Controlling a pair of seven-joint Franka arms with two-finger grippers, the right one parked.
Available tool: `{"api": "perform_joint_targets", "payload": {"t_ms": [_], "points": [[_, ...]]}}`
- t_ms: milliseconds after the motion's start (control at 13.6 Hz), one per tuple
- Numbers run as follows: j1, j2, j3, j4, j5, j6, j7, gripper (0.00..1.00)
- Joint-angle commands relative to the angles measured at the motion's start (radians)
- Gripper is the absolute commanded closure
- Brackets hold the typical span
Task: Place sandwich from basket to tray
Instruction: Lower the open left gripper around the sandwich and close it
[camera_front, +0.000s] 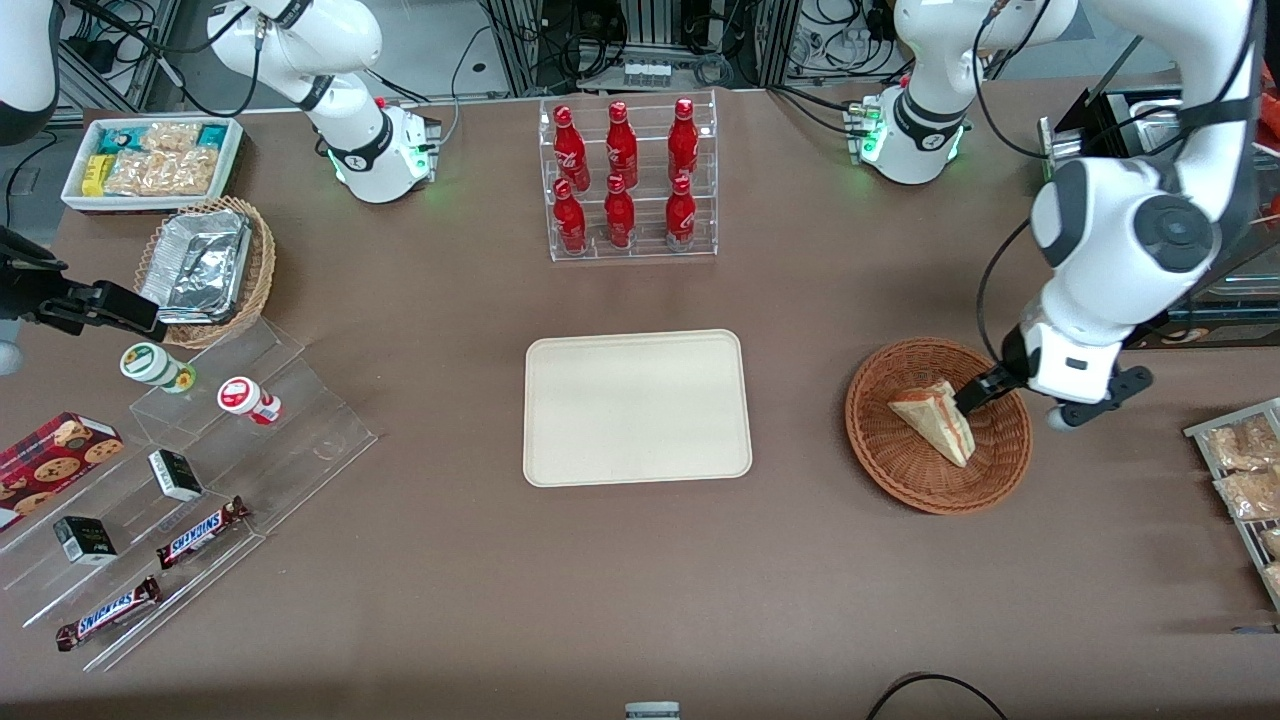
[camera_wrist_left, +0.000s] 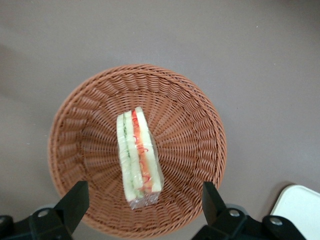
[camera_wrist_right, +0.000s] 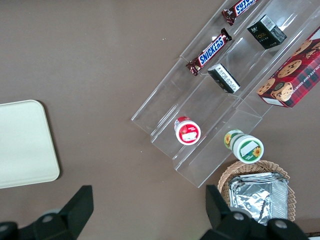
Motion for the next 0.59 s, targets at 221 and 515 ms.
{"api": "perform_joint_targets", "payload": {"t_ms": [221,515], "points": [[-0.029,0.068,0.004,-0.059,-0.002,0.105,-0.077,0.0],[-0.032,0.106,0.003,-0.065,-0.002,0.114,-0.089,0.0]]}}
